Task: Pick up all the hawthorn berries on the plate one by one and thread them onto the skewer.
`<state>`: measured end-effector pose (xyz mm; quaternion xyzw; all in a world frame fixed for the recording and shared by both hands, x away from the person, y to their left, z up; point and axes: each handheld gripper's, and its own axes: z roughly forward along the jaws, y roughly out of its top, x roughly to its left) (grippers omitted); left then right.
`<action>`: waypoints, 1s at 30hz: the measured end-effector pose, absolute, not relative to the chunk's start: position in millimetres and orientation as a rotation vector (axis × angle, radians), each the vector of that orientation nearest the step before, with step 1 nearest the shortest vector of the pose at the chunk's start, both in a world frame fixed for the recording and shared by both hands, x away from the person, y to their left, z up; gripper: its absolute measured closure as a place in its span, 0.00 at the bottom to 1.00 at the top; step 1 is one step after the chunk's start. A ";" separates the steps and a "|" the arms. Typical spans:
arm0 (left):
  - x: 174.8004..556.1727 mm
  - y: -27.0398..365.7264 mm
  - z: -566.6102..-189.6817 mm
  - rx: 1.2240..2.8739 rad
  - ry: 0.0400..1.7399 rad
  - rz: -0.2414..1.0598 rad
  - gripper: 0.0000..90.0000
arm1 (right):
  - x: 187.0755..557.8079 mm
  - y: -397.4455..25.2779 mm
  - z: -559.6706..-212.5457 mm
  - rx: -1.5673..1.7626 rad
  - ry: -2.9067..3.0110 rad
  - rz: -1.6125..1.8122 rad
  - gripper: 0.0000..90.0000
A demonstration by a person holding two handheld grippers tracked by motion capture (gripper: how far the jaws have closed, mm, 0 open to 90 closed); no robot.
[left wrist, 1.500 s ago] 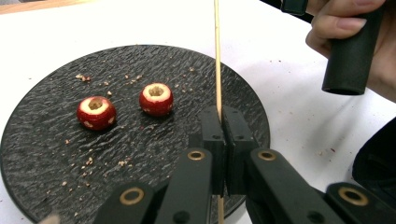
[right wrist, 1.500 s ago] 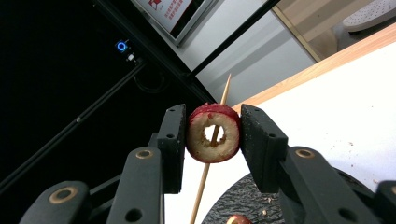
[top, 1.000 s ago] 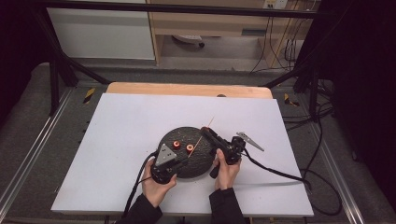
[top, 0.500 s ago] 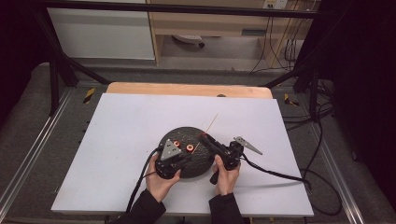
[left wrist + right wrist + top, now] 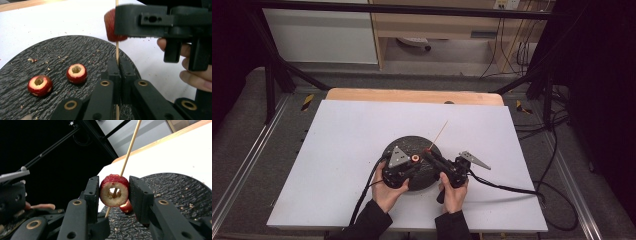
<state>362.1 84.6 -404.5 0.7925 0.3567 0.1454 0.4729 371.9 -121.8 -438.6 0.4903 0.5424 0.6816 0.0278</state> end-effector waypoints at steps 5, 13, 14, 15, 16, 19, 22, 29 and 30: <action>363.1 82.9 -404.5 1.941 0.868 0.355 0.98 | 369.7 -121.4 -439.9 1.510 1.691 2.091 0.69; 362.5 86.2 -406.8 1.951 0.859 0.351 0.98 | 369.3 -121.0 -440.4 1.514 1.717 2.082 0.67; 362.0 87.8 -407.4 1.952 0.859 0.348 0.98 | 369.5 -121.4 -440.4 1.508 1.720 2.074 0.64; 361.6 89.2 -407.9 1.952 0.860 0.347 0.98 | 369.5 -122.1 -439.6 1.507 1.726 2.066 0.62; 361.0 91.7 -408.7 1.951 0.863 0.349 0.98 | 369.5 -122.4 -439.0 1.508 1.726 2.059 0.59; 358.9 101.6 -411.7 1.954 0.874 0.351 0.98 | 370.4 -124.4 -436.3 1.496 1.737 2.032 0.50; 356.5 113.6 -413.9 1.963 0.886 0.351 0.98 | 371.6 -127.5 -433.6 1.470 1.765 1.985 0.39; 348.7 142.7 -416.7 1.973 0.905 0.363 0.98 | 377.7 -133.5 -431.7 1.421 1.933 1.840 0.17; 347.4 146.8 -417.0 1.977 0.906 0.363 0.98 | 379.3 -134.4 -432.1 1.414 1.974 1.809 0.15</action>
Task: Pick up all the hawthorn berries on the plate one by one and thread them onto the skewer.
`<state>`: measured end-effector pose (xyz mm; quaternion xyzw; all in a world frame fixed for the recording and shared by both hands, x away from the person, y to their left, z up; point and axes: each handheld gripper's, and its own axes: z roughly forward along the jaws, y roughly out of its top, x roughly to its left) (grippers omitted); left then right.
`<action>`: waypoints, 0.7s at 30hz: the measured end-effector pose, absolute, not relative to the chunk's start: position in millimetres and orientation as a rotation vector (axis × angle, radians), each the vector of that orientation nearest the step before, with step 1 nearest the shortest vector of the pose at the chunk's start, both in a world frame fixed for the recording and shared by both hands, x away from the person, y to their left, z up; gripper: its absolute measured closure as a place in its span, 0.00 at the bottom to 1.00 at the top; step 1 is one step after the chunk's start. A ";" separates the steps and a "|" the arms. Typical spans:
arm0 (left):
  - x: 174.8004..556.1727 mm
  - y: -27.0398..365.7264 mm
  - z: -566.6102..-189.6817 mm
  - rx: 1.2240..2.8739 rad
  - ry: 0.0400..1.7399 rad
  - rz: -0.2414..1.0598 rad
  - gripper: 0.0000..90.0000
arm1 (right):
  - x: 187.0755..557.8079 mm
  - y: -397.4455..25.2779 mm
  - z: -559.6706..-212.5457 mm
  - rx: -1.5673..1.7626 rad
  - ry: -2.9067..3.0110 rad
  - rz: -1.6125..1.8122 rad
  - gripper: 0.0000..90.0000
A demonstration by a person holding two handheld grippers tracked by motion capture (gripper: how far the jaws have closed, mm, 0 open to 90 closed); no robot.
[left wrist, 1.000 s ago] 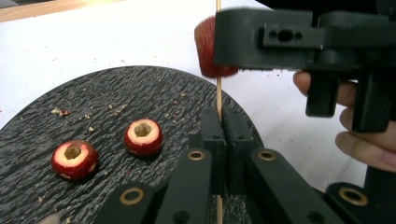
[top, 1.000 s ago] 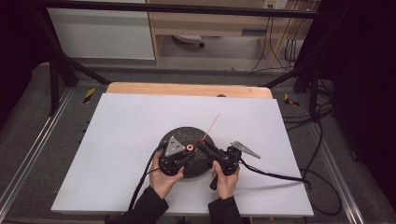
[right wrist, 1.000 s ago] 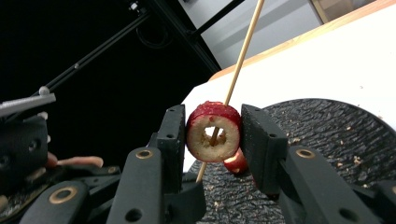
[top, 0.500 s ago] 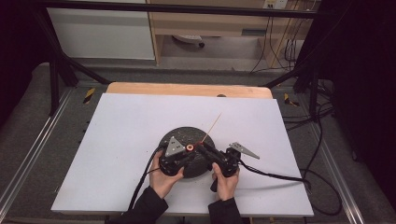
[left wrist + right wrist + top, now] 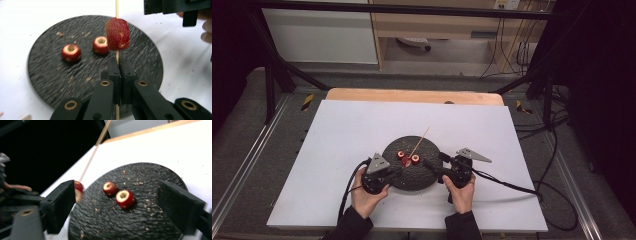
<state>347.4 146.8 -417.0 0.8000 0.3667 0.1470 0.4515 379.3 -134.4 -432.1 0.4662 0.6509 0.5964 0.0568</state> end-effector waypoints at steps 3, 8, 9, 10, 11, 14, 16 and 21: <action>343.3 158.4 -418.4 1.985 0.908 0.363 0.98 | 383.6 -135.9 -433.4 1.400 2.056 1.736 0.10; 336.9 179.3 -421.1 1.991 0.908 0.367 0.98 | 389.5 -139.4 -432.7 1.362 2.150 1.635 0.07; 335.8 183.4 -421.8 1.988 0.913 0.367 0.98 | 390.7 -140.1 -432.1 1.360 2.161 1.617 0.07; 334.7 187.3 -422.6 1.987 0.918 0.367 0.98 | 391.9 -140.7 -431.3 1.359 2.172 1.603 0.06; 333.9 191.0 -423.3 1.987 0.924 0.363 0.98 | 393.1 -141.1 -430.6 1.359 2.183 1.589 0.06; 332.4 200.5 -425.2 1.986 0.939 0.361 0.98 | 397.2 -140.6 -427.2 1.349 2.212 1.542 0.04; 332.2 205.0 -426.4 1.987 0.943 0.357 0.98 | 399.7 -136.5 -423.7 1.316 2.251 1.469 0.04; 332.3 211.1 -427.6 1.986 0.951 0.352 0.98 | 408.0 -122.9 -416.4 1.263 2.331 1.403 0.03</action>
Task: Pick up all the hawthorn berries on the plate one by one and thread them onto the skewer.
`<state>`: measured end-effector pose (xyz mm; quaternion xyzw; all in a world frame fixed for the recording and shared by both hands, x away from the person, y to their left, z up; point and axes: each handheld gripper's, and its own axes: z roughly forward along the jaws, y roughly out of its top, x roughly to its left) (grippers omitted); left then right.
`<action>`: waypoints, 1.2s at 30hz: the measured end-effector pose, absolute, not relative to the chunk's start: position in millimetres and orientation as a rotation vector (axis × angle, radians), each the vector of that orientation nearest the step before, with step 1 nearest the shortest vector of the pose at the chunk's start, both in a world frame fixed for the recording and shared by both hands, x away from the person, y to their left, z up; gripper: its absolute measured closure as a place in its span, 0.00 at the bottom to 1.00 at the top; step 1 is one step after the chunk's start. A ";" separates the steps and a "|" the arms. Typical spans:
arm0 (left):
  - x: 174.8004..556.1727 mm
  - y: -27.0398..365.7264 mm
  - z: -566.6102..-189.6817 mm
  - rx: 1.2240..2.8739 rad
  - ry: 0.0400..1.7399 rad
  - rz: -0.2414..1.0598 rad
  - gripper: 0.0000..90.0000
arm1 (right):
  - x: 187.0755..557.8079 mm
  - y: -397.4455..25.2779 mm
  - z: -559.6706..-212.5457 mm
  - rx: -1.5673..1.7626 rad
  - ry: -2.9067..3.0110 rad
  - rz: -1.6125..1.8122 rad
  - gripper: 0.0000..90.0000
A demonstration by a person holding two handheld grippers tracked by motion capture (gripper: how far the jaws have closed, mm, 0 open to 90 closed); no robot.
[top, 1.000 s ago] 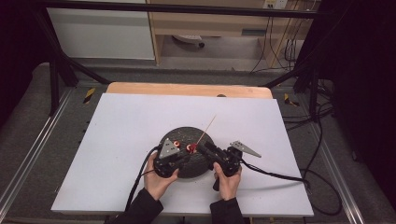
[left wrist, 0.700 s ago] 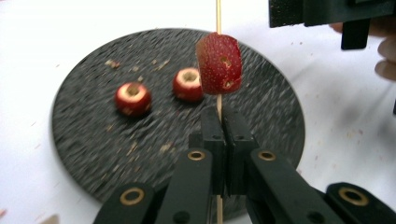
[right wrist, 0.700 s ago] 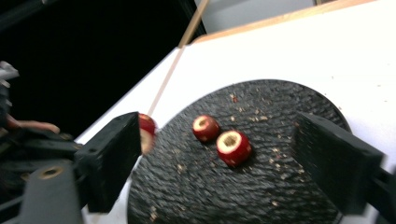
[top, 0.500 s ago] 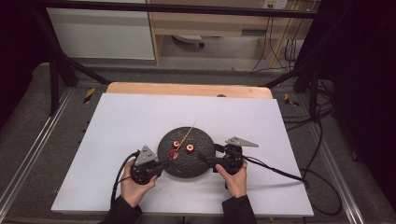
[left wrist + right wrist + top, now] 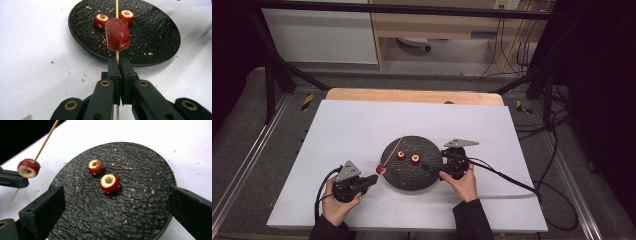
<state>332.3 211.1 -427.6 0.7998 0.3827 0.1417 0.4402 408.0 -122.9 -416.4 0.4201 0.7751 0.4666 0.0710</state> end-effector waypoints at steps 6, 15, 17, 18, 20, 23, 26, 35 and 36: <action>331.4 215.9 -428.1 1.989 0.950 0.353 0.98 | 421.3 -106.1 -407.9 1.199 2.438 1.257 0.02; 331.4 221.8 -430.3 1.985 0.958 0.354 0.98 | 440.1 -85.4 -398.5 1.151 2.538 1.064 0.04; 331.5 223.1 -430.5 1.986 0.959 0.353 0.98 | 443.5 -80.5 -397.9 1.147 2.563 1.019 0.06; 331.5 223.5 -430.7 1.986 0.960 0.353 0.98 | 445.2 -77.7 -398.0 1.146 2.574 0.999 0.06; 331.4 223.7 -430.9 1.987 0.960 0.352 0.98 | 448.8 -72.7 -398.0 1.127 2.597 0.954 0.09; 331.6 223.7 -431.2 1.989 0.958 0.350 0.98 | 454.1 -65.3 -398.3 1.119 2.630 0.903 0.13; 331.7 223.7 -431.4 1.993 0.956 0.348 0.98 | 459.3 -57.8 -399.6 1.095 2.664 0.848 0.17; 332.4 223.5 -432.5 1.995 0.961 0.347 0.98 | 471.9 -49.1 -405.1 1.128 2.718 0.769 0.37; 332.5 223.5 -432.6 1.994 0.962 0.346 0.98 | 472.4 -49.0 -405.5 1.137 2.725 0.763 0.39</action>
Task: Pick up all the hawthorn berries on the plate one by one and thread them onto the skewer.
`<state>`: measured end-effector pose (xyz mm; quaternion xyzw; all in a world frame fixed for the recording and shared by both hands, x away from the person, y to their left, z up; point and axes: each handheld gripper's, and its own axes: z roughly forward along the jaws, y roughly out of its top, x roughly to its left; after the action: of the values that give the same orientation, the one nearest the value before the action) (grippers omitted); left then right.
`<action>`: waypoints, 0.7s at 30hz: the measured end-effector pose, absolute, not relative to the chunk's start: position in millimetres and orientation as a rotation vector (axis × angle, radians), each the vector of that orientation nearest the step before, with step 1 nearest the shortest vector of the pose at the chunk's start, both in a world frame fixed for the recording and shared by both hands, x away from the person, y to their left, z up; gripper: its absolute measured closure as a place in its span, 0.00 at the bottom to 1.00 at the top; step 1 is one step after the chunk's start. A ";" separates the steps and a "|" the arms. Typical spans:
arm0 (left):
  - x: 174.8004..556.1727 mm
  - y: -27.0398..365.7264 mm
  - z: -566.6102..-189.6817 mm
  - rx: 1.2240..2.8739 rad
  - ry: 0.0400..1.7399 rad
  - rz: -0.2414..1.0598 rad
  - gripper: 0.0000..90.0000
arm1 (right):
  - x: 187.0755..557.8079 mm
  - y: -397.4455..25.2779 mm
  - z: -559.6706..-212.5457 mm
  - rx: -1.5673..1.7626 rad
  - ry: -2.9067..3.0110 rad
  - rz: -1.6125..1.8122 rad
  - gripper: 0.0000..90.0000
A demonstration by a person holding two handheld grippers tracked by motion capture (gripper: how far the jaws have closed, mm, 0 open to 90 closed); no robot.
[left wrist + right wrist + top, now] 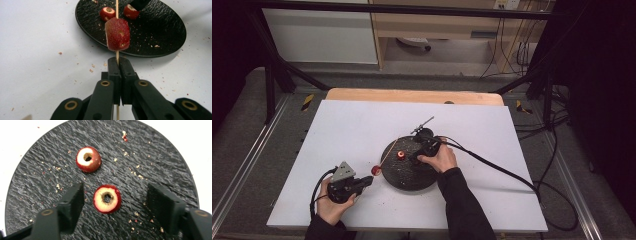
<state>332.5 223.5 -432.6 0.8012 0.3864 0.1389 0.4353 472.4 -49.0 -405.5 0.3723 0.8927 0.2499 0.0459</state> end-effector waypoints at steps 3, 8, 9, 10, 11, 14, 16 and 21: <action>332.5 223.5 -432.6 2.000 0.960 0.347 0.98 | 473.6 -48.7 -407.3 1.144 2.744 0.760 0.45; 332.3 222.7 -432.8 1.999 0.960 0.344 0.98 | 474.7 -47.6 -410.4 1.151 2.775 0.762 0.52; 332.3 222.6 -432.9 2.000 0.960 0.344 0.98 | 474.5 -47.2 -410.9 1.152 2.780 0.762 0.54; 332.4 222.5 -433.0 2.001 0.959 0.344 0.98 | 474.5 -47.1 -411.5 1.150 2.783 0.759 0.55; 332.5 222.4 -433.1 2.002 0.959 0.345 0.98 | 474.4 -46.7 -411.8 1.156 2.785 0.758 0.57; 332.4 221.9 -433.4 2.004 0.957 0.345 0.98 | 475.4 -46.8 -413.0 1.151 2.791 0.756 0.60; 332.4 221.7 -433.5 2.005 0.956 0.344 0.98 | 475.8 -46.6 -413.7 1.156 2.794 0.757 0.61; 332.4 221.7 -433.5 2.005 0.957 0.343 0.98 | 476.4 -46.8 -414.4 1.154 2.802 0.745 0.65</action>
<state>332.4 221.7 -433.5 0.8045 0.3838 0.1376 0.4320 476.4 -46.8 -414.4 0.3697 0.8979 0.2387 0.0108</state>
